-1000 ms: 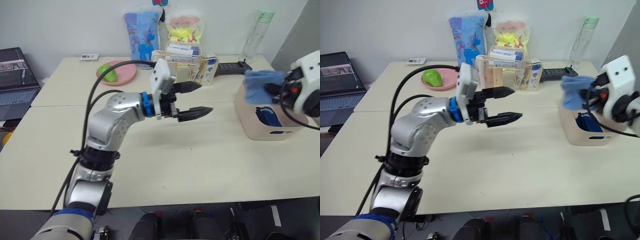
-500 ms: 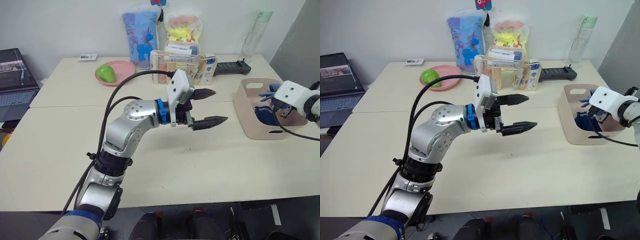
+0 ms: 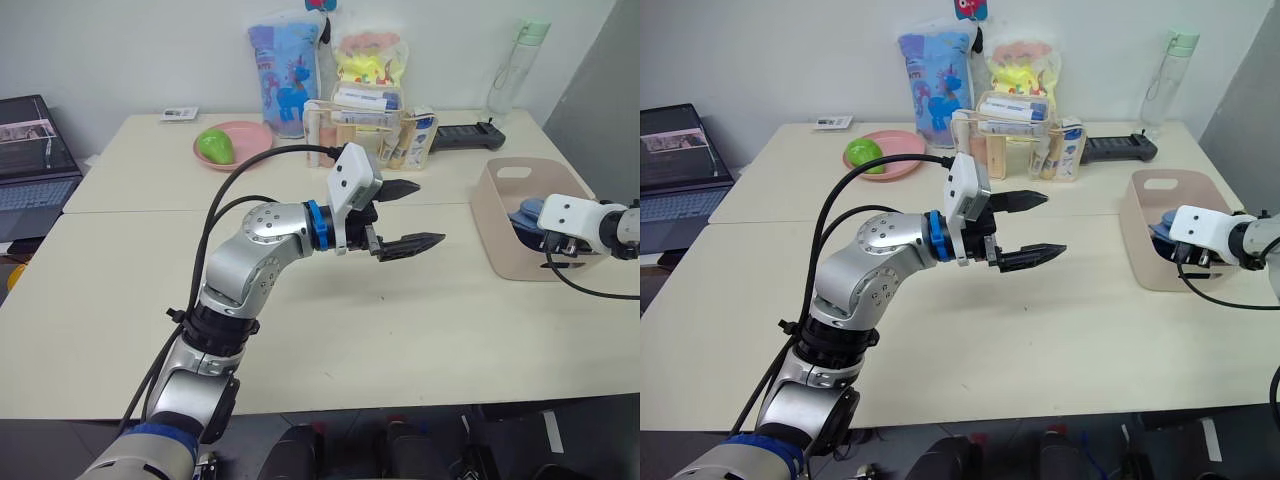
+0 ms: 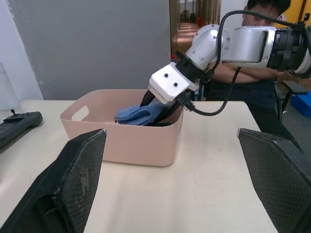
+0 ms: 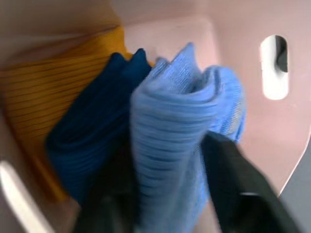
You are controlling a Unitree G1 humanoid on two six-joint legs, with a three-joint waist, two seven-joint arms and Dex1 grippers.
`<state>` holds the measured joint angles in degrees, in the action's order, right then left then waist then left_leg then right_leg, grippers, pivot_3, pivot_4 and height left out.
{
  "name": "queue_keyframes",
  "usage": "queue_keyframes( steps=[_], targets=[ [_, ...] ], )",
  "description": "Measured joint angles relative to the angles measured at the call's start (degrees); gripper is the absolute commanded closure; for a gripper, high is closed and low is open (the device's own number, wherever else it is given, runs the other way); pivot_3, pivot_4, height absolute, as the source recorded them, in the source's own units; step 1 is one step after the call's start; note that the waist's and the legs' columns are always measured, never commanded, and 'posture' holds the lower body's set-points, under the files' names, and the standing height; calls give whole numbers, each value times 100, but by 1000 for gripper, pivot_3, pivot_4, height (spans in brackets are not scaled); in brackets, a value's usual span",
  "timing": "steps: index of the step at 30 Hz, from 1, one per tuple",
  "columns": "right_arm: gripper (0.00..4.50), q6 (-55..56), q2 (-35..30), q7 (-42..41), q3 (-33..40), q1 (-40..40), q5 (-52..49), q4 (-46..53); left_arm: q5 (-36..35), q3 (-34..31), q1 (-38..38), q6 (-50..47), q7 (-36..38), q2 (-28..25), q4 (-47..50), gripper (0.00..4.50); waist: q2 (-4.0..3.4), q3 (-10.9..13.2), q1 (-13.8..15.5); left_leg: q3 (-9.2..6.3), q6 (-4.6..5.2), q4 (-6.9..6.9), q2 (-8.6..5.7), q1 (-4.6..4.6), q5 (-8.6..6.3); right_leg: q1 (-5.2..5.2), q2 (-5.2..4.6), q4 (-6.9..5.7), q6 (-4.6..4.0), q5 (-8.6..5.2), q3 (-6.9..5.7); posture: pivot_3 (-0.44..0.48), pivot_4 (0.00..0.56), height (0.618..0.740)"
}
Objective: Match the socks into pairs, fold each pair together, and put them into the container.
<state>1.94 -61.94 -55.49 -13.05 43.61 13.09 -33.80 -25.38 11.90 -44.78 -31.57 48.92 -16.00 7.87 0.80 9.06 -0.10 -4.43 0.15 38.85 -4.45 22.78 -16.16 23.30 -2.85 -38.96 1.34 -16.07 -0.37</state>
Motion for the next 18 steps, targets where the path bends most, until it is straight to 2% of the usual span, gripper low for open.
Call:
queue_keyframes(
  steps=[2,9,12,15,18],
  targets=[
    [736,-191,-1,-237,137,160,-161,3,11,0,-41,66,11,4,-100,0,0,0,1,-1,0,0,1,0,0,0,0,0,0,0,-2,0,150,740],
    [736,-1490,-26,-1267,631,887,-951,367,78,-2,-71,218,88,-28,-243,0,-2,1,7,-5,-1,0,0,1,0,0,0,1,-1,0,-3,0,150,740],
    [736,-2044,28,-1289,825,1413,-1152,406,128,-2,-71,295,142,-43,-390,0,-2,1,9,-6,-1,-1,0,1,-1,0,-1,1,-1,0,-3,0,150,740],
    [1335,-1885,57,-967,866,1522,-1003,226,160,-1,-78,355,164,-14,-415,0,-1,2,14,-7,-1,-1,-1,4,-1,0,-2,4,-1,0,-4,0,150,740],
    [2435,-1112,41,-509,563,1216,-453,-149,192,-1,-79,397,170,-9,-424,0,-1,2,49,-4,-1,2,-6,6,-1,1,-6,3,-1,0,-3,0,150,740]
  ],
)
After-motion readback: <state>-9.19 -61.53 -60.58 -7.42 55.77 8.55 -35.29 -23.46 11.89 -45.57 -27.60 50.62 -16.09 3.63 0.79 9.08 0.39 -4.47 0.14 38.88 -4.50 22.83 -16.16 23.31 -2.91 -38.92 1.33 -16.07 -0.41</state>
